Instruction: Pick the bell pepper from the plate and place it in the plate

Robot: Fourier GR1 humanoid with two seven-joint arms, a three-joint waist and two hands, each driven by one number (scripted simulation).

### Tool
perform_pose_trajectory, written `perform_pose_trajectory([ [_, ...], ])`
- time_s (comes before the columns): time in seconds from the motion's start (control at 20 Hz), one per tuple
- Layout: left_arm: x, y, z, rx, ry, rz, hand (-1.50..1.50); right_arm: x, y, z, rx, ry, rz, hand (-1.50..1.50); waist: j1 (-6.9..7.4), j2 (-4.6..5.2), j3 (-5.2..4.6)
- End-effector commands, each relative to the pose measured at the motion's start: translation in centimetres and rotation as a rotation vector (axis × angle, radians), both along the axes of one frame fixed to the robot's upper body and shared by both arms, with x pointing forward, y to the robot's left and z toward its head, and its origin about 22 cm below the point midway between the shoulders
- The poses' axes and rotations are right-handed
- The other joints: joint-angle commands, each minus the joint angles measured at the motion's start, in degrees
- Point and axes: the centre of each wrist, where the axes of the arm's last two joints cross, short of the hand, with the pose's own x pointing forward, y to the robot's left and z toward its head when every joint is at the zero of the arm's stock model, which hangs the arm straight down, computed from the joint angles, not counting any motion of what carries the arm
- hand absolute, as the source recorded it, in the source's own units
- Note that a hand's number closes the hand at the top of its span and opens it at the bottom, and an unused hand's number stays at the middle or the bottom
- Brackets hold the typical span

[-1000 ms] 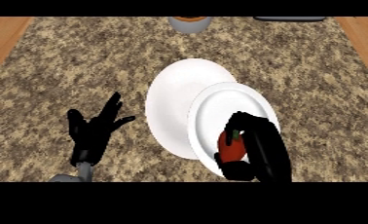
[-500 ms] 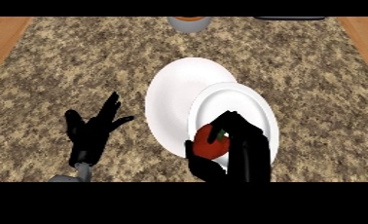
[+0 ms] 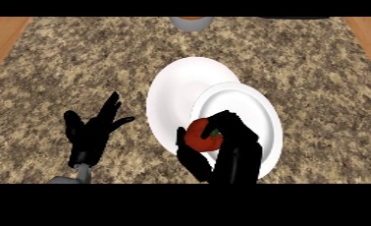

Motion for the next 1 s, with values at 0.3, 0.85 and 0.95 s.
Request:
perform_pose_trajectory([
  [0.3,0.2,0.9,0.2,0.019,0.034,0.01,0.0,4.4,0.4,-0.7,0.075,-0.07,-0.262,1.5,0.63,0.72,0.14],
  [0.85,0.4,-0.5,-1.0,0.022,0.007,0.021,0.0,10.9,-2.7,-2.6,0.108,0.119,-0.386,1.5,0.52,1.37,0.14],
  [0.95,-0.1,0.3,-0.5,0.01,0.033,-0.011,0.0,12.0,-3.5,-4.1,0.038,0.262,-0.4,-1.5,1.29,1.36,0.15],
])
